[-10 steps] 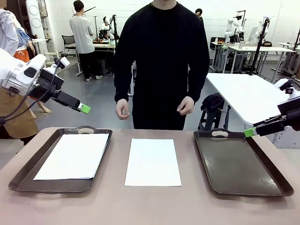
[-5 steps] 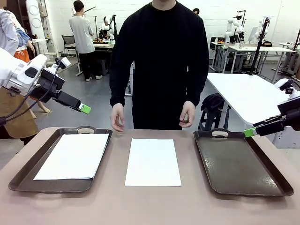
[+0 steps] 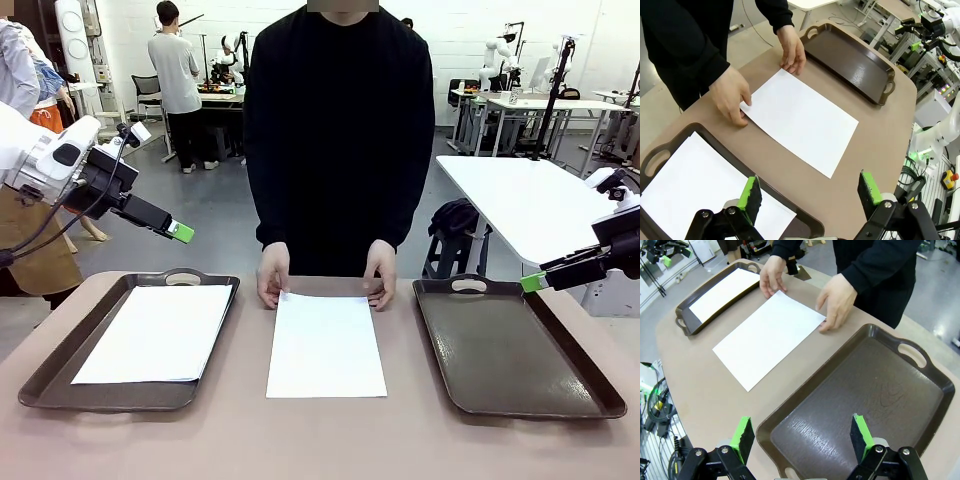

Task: Sort the A4 documents.
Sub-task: Receive the A4 Paper.

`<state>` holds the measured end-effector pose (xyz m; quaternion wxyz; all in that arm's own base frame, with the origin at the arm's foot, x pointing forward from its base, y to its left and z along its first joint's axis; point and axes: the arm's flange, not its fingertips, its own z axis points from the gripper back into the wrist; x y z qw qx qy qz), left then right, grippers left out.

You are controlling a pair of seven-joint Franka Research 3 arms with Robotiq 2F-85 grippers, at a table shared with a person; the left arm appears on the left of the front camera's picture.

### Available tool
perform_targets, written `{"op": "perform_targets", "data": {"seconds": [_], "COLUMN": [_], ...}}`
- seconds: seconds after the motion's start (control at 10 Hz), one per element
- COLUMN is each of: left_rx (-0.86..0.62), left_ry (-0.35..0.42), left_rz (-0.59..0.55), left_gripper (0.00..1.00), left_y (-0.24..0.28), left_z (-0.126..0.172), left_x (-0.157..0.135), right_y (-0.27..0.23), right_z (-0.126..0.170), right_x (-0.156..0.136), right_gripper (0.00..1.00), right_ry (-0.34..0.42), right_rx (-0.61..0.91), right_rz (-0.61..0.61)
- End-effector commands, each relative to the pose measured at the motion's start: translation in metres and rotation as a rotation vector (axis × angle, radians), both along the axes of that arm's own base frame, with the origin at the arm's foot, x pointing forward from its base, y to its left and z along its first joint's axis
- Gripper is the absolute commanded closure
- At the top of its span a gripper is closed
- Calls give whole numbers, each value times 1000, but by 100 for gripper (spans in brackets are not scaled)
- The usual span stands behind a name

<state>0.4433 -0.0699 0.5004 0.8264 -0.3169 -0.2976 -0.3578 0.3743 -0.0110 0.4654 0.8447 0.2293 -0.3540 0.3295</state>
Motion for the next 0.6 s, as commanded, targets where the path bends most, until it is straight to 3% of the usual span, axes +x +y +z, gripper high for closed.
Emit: {"op": "perform_targets", "data": {"seconds": [0.0, 0.5], "left_rx": [-7, -7], "left_ry": [-3, -3], "left_rz": [-6, -6], "left_gripper": [0, 0], "left_y": [1, 1], "left_z": [0, 0], "left_x": [0, 0], "right_y": [1, 1], "right_z": [-4, -4], "right_x": [5, 5], "right_gripper": [0, 0], "right_ry": [-15, -15], "right_rx": [25, 25], "right_rz": [16, 16]}}
